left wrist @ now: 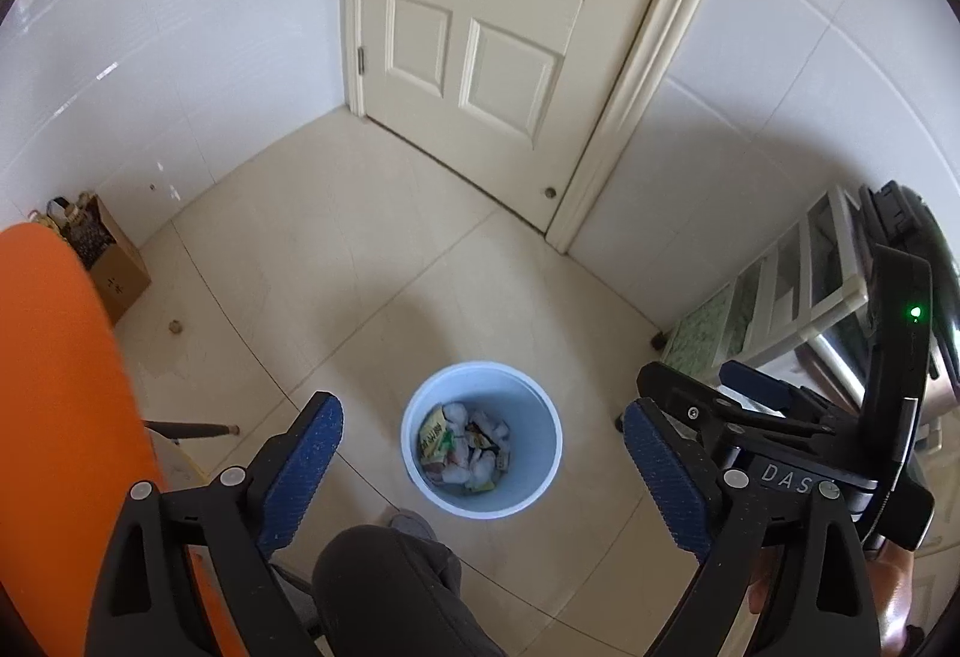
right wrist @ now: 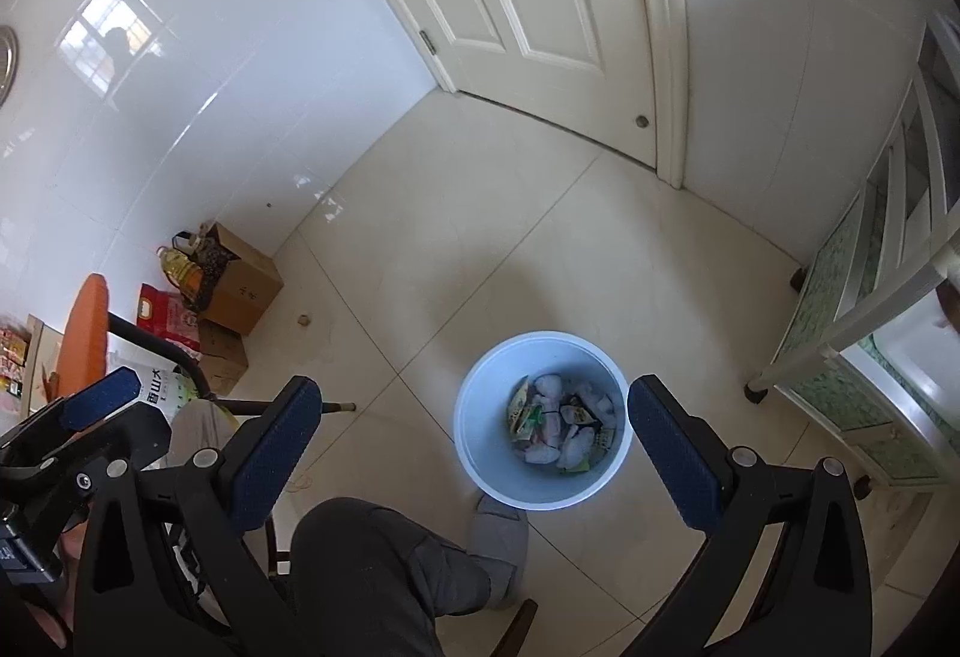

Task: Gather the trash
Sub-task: 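Move both tools back over the orange table, then grasp the crumpled paper ball with the left tool while the right tool grasps the brown lump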

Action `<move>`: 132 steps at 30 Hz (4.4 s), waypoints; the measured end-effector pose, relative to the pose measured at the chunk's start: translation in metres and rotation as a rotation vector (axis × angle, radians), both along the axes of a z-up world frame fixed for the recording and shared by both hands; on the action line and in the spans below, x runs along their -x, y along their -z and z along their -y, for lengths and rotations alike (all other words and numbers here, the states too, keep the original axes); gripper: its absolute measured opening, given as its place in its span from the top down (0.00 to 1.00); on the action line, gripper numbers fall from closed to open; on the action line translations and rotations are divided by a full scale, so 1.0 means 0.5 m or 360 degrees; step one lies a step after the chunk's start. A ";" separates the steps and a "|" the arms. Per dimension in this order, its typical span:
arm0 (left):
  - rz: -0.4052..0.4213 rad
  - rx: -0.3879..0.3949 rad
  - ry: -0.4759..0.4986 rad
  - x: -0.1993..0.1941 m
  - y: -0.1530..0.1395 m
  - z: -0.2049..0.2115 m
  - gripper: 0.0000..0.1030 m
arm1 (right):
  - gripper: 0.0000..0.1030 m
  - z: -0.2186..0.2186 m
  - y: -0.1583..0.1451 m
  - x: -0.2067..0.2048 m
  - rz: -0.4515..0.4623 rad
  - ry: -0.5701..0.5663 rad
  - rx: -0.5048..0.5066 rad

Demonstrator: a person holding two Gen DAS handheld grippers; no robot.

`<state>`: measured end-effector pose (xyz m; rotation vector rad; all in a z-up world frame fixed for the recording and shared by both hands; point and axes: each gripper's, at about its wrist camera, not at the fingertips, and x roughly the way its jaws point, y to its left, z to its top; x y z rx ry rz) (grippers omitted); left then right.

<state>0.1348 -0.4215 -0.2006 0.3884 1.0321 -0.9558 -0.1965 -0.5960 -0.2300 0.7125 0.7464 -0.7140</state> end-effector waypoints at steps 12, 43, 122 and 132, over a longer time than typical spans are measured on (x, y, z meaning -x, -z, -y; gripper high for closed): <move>0.0310 0.0191 -0.0239 0.123 -0.157 -0.237 0.10 | 0.00 -0.141 -0.151 -0.074 0.0100 -0.0148 0.0232; 0.0614 0.0465 -0.1219 0.441 -0.411 -1.022 0.03 | 0.00 -0.721 -0.373 -0.421 0.0333 -0.1067 0.0681; 0.0199 0.0162 -0.1257 -0.515 -0.043 -0.688 0.73 | 0.75 -0.669 -0.095 -0.794 -0.0023 -0.1368 0.0429; 0.0282 0.0284 -0.1268 -0.371 -0.081 -0.741 0.73 | 0.75 -0.662 -0.169 -0.662 0.0084 -0.1293 0.0460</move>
